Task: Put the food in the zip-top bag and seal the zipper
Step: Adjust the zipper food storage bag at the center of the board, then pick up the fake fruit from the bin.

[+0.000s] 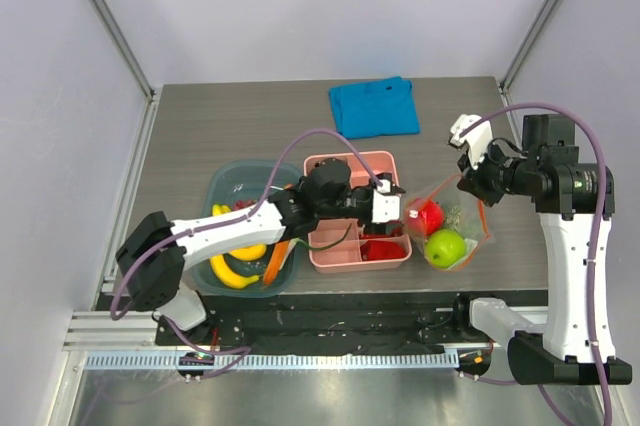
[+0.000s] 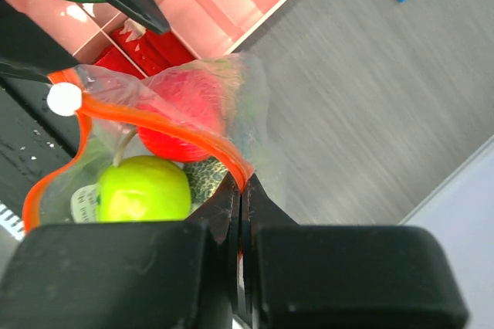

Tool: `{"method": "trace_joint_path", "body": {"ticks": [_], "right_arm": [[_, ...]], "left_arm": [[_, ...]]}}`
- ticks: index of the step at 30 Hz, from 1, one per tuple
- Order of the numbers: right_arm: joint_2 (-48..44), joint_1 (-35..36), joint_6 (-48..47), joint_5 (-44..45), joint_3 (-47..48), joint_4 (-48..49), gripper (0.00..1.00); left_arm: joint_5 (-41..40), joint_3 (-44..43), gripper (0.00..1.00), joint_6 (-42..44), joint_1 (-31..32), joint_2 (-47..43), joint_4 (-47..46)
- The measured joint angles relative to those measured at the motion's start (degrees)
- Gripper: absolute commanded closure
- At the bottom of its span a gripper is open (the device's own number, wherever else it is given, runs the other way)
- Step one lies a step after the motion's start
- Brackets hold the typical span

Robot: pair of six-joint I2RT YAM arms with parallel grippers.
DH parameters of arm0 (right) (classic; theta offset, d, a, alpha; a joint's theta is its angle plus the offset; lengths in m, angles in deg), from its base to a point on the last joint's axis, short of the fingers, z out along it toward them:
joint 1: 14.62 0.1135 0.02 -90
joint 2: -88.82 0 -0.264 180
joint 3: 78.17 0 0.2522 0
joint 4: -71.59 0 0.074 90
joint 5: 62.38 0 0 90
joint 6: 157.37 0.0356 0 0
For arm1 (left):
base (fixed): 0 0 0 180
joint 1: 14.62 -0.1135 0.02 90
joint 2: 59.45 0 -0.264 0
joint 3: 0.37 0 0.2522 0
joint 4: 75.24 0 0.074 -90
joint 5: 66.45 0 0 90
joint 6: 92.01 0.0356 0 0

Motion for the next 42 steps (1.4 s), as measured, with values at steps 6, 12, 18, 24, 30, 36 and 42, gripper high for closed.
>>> {"method": "trace_joint_path", "body": {"ticks": [6, 12, 18, 24, 30, 36, 42], "right_arm": [[-0.72, 0.00, 2.47, 0.17, -4.96, -0.04, 0.99], [-1.77, 0.00, 3.76, 0.68, -7.98, -0.09, 0.99], [-1.86, 0.00, 4.39, 1.01, -8.35, -0.07, 0.99], [-1.84, 0.00, 4.87, 1.16, -8.68, -0.07, 0.99], [-1.29, 0.00, 5.84, 1.14, -8.68, -0.02, 0.99], [-0.70, 0.00, 6.54, 1.42, -8.68, 0.00, 0.99], [-0.02, 0.00, 6.86, 1.44, -8.68, 0.00, 0.99]], "left_arm": [[-0.87, -0.70, 0.27, -6.05, -4.76, -7.69, 11.76], [-1.42, -0.72, 0.27, -7.72, -18.71, -20.13, 30.42], [0.52, -0.85, 0.24, 0.94, -32.41, -23.30, 50.21], [1.05, -2.71, 0.21, 17.29, -43.23, -17.49, 68.83], [-1.51, -6.75, 0.16, 17.55, -47.04, -9.62, 74.55], [-4.07, -10.05, 0.18, 3.06, -46.97, -3.52, 74.62], [-10.62, -11.32, 0.18, -12.68, -46.97, 2.21, 74.82]]}}
